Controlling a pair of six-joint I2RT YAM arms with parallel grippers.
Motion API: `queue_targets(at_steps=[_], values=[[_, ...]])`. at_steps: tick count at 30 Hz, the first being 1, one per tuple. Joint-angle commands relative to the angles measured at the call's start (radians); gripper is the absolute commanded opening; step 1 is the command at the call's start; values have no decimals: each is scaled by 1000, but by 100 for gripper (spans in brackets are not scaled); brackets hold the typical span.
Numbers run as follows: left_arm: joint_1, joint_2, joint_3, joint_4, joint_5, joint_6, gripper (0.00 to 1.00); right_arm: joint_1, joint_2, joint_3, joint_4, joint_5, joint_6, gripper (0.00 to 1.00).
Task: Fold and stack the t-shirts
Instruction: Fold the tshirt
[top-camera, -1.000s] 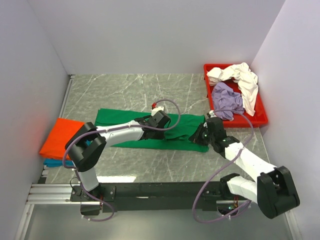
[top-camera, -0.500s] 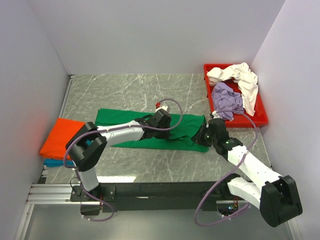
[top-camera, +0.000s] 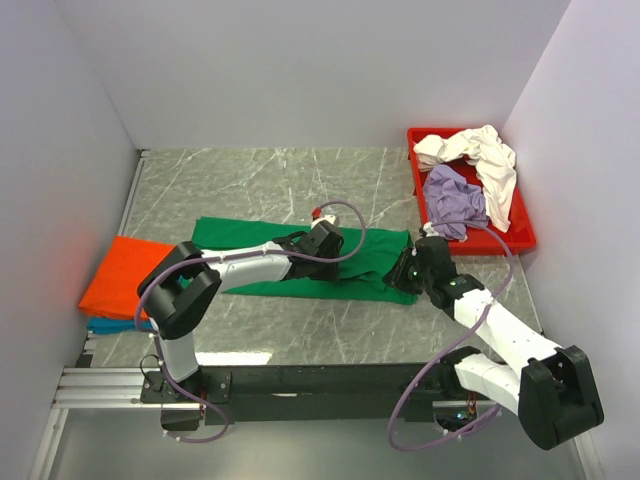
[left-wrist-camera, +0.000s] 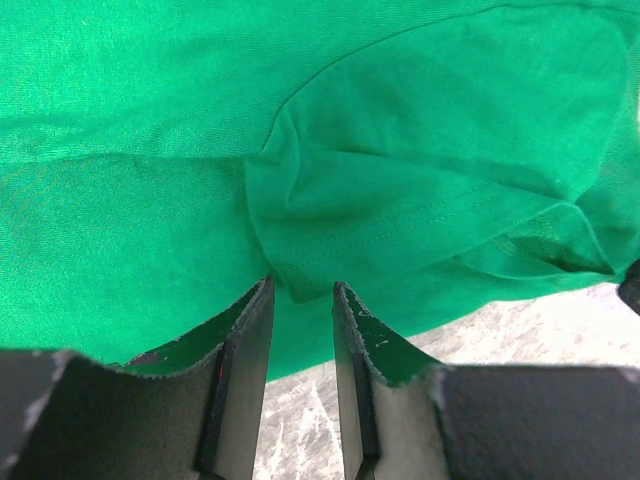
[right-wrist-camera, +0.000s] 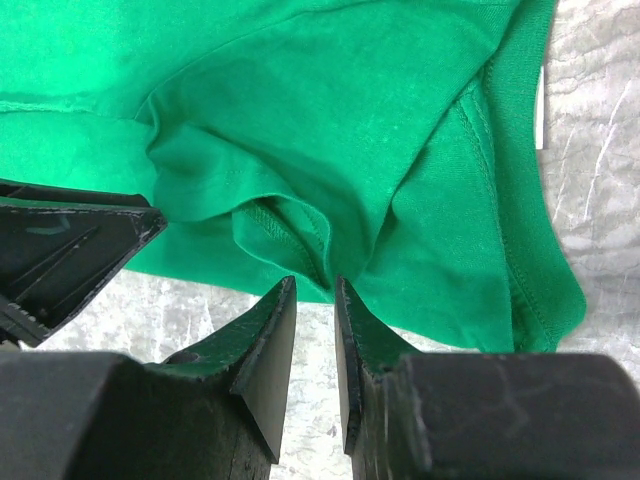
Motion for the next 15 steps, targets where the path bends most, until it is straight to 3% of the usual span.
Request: queue_targets(at_steps=[1,10,13,15], values=[[1,19,30,22,-3,-7,36,5,-1,36,32,11,-11,30],[3,40,46,23,-3,-16,34,7,-4,25,38,13,-12,30],[1,39,46,25,-3,-23,30,5,-4,22,38,11,-12,30],[1,42,53,14,-7,-29,22,7,-4,21,40,11,-11,30]])
